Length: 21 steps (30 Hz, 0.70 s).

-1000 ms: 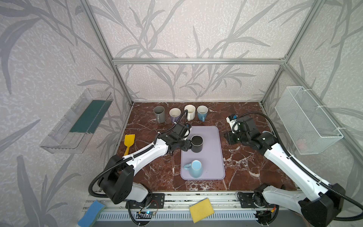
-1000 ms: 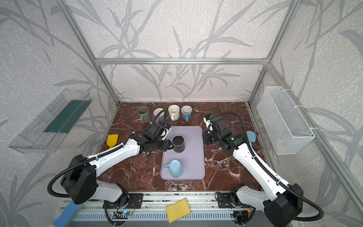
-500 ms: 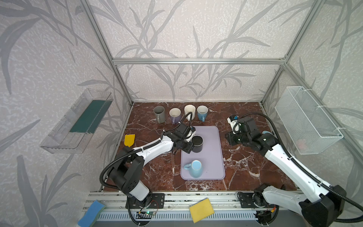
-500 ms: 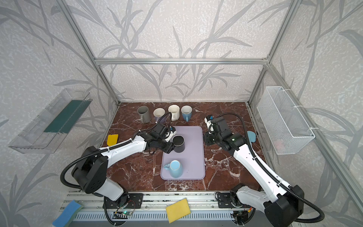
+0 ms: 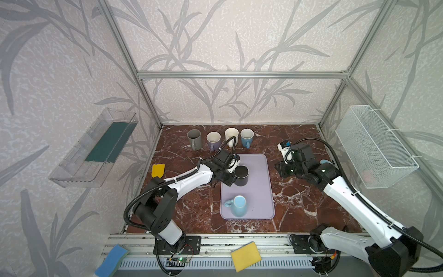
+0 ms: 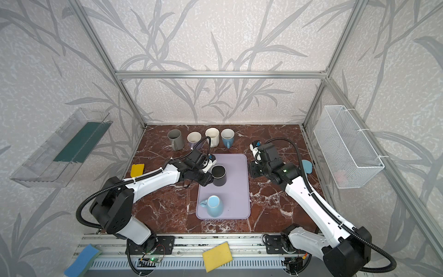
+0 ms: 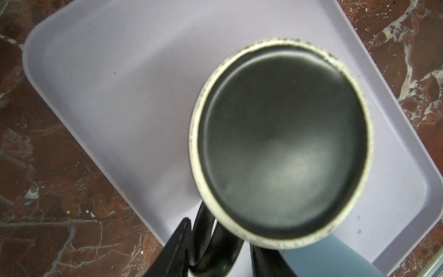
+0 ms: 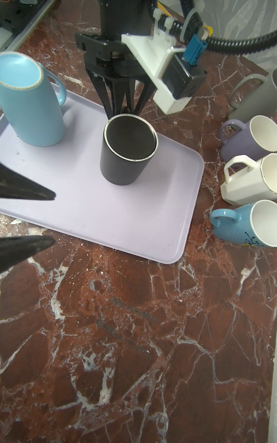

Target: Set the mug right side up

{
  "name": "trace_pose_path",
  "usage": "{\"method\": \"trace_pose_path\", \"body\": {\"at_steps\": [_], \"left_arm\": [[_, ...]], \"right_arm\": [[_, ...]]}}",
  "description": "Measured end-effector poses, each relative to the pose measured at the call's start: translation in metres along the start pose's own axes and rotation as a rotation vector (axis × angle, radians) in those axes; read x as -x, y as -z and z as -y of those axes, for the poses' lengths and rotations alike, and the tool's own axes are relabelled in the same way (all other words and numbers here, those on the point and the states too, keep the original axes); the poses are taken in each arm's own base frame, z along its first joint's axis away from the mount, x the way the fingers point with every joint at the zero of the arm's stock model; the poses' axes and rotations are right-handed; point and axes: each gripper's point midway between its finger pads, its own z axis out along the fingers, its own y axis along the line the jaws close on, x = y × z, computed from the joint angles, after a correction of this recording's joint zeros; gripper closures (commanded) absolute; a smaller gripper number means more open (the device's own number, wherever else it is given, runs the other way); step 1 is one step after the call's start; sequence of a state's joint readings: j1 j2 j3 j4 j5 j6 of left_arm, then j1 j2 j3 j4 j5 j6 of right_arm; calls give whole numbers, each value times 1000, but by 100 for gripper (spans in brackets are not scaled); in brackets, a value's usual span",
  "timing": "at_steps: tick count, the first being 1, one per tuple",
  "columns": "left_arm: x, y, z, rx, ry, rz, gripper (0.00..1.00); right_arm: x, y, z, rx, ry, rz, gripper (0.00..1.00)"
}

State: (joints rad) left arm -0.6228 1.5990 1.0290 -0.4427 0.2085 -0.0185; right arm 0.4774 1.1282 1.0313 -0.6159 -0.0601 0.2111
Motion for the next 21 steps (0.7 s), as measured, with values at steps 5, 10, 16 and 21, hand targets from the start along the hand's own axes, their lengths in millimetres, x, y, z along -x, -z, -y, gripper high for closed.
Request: {"method": "trace_pose_path", "body": {"at_steps": [5, 10, 16, 21], "left_arm": [[0, -3, 1, 1, -2, -11, 62], [0, -4, 2, 4, -7, -17, 65], [2, -4, 2, 13, -11, -22, 69], [3, -5, 2, 16, -15, -25, 75]], "right_arm": [[-4, -1, 2, -5, -5, -7, 72], [-9, -4, 6, -11, -11, -16, 72], [-17, -9, 9, -13, -22, -22, 72], [-18, -9, 7, 3, -39, -3, 72]]}}
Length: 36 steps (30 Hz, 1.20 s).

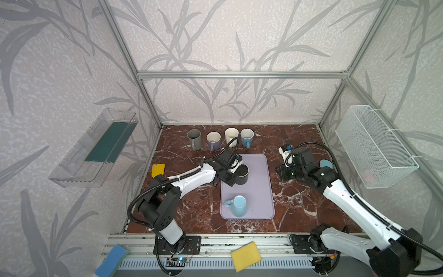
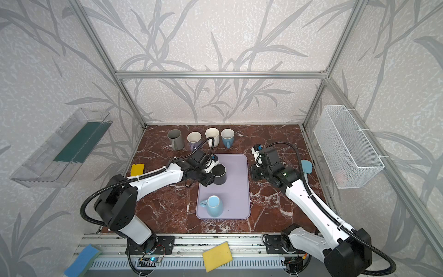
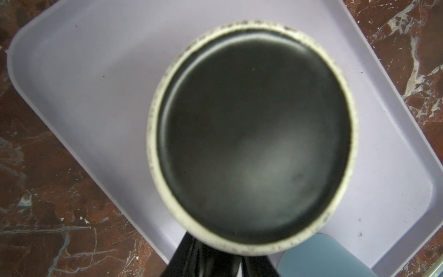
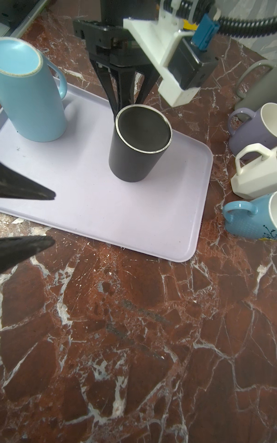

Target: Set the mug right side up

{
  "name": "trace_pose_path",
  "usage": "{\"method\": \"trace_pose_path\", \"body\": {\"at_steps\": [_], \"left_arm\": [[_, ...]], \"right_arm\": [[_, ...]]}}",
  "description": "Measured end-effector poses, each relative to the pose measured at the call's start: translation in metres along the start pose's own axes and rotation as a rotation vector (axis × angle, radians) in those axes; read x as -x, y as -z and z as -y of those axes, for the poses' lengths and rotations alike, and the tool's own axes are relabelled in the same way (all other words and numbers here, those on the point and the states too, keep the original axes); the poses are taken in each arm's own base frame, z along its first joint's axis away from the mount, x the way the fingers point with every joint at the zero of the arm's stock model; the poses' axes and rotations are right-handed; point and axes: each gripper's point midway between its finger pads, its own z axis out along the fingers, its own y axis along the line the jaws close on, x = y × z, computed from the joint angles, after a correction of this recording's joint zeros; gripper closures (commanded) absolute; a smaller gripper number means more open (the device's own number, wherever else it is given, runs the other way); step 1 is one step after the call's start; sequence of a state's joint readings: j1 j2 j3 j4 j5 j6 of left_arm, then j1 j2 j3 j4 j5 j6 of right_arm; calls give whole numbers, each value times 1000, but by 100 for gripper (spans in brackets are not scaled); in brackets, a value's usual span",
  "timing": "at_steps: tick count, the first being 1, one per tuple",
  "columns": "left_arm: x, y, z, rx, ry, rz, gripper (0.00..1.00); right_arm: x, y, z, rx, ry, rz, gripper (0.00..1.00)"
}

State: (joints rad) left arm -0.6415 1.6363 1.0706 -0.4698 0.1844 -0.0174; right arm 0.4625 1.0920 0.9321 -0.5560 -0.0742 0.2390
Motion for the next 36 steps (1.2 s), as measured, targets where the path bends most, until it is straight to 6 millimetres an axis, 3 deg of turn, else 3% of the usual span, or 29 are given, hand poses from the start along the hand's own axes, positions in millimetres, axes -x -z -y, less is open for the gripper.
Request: {"method": "trace_pose_path", "body": {"at_steps": [11, 17, 26, 31, 36], "left_arm": [[3, -2, 0, 12, -5, -7, 87], [3, -2, -1, 26, -7, -11, 100], [4, -1, -1, 24, 6, -8, 100], [8, 6, 1, 17, 27, 14, 100], [21, 24, 7, -8, 51, 81, 100]], "right_arm": [[-16, -13, -2, 44, -41, 9, 72], [-18, -17, -6, 81, -58, 35, 72], [-21, -25, -17, 160, -79, 60, 72], [-15, -25, -28, 231, -112, 80, 46], [-12, -25, -38, 293, -129, 90, 45]]}}
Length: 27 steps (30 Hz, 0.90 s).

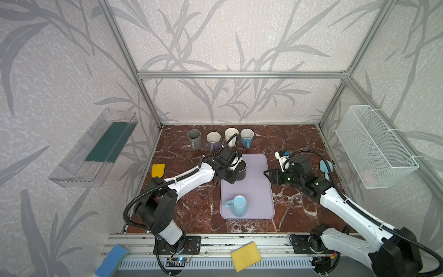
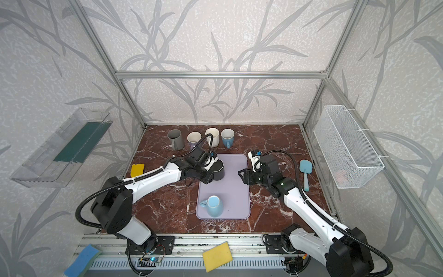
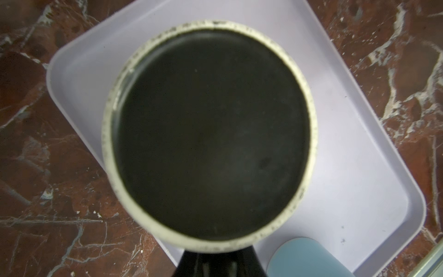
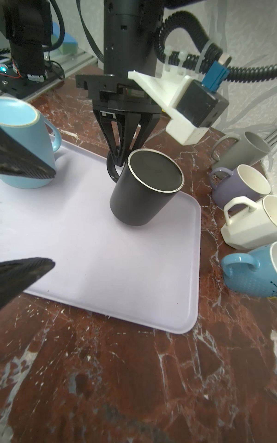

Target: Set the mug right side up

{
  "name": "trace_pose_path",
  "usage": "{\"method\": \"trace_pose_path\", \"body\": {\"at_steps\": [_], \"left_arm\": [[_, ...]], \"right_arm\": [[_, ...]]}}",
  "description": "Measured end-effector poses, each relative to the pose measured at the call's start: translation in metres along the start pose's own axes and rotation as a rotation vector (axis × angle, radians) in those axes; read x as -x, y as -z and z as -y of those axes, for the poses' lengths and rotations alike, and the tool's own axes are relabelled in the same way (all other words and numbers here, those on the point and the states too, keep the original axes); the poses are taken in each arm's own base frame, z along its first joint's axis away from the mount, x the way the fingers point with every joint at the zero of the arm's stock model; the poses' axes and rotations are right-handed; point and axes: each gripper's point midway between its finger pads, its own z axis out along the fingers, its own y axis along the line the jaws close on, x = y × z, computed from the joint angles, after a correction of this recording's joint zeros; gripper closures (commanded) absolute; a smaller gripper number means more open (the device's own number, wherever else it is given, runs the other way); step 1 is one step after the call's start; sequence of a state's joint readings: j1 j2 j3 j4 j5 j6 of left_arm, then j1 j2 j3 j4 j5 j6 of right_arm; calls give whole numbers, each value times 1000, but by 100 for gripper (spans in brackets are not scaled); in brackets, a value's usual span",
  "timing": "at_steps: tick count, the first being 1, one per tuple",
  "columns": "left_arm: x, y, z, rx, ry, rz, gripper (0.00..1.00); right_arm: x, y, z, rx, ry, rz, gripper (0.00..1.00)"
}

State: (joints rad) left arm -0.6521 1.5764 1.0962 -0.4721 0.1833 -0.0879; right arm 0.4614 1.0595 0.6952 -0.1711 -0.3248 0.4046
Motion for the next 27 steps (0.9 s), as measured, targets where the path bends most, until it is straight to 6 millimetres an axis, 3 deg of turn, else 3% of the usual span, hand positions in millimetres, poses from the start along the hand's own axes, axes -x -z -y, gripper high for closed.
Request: {"method": "trace_pose_path", "body": {"at_steps": [16, 27], "left_arm": [[44, 56, 28, -156, 114, 229, 100], [72, 94, 48, -363, 210, 389, 100]], "right_arm": [[0, -3, -16, 122, -52, 35, 45], [19, 2, -42, 270, -90, 112, 45]]}}
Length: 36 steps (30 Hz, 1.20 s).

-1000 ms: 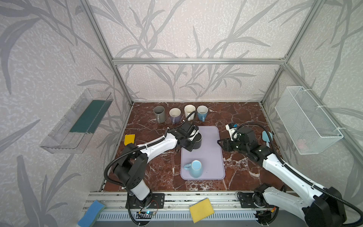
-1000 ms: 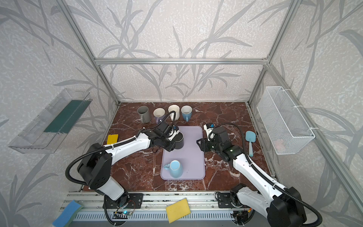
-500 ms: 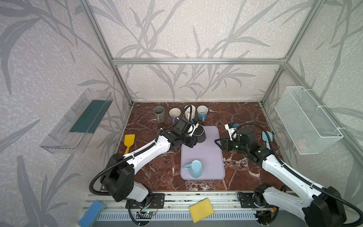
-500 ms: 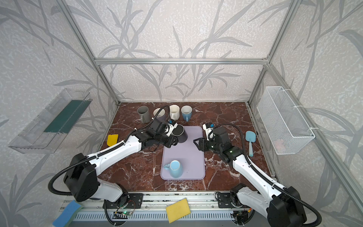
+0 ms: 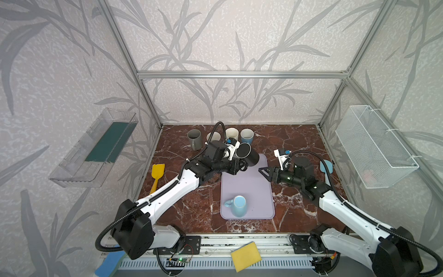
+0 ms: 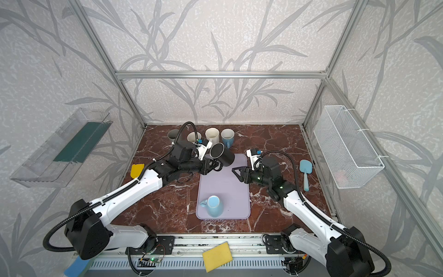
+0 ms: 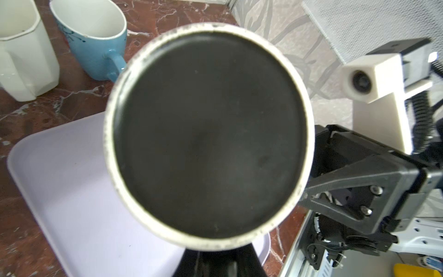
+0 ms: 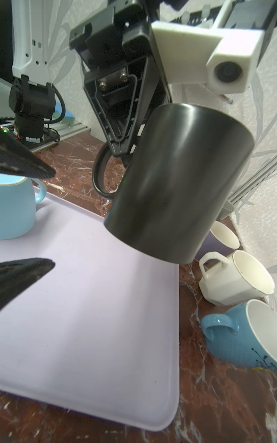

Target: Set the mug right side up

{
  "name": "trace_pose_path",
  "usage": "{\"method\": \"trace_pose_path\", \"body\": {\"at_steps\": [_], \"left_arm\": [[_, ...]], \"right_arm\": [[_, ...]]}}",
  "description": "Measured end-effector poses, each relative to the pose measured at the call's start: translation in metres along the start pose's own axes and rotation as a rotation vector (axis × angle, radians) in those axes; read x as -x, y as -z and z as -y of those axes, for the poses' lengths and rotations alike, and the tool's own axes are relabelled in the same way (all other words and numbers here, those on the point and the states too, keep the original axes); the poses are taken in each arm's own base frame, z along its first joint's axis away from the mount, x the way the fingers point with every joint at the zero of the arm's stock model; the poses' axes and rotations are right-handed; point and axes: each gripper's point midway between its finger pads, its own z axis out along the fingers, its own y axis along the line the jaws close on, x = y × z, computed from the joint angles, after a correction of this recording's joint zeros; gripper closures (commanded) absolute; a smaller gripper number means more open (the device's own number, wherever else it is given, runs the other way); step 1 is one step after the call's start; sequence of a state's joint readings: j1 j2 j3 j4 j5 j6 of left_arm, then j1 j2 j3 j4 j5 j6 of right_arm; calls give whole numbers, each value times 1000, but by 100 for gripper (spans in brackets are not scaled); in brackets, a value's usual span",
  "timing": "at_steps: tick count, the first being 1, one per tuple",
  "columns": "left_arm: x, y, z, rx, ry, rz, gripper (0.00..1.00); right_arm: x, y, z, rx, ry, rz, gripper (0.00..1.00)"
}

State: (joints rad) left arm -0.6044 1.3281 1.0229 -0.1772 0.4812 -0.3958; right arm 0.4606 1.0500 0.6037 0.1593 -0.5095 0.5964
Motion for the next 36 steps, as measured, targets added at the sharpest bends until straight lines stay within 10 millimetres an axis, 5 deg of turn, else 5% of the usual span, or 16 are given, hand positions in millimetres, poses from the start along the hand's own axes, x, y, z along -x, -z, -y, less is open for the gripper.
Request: {"method": "trace_pose_path", "body": {"at_steps": [19, 36], "left_arm": [[41, 25, 42, -261, 77, 186, 100], [58, 35, 63, -419, 132, 273, 100]], "right_arm": [[33, 7, -43, 215, -80, 132, 44], [43, -1, -51, 285, -113, 161, 44]]}}
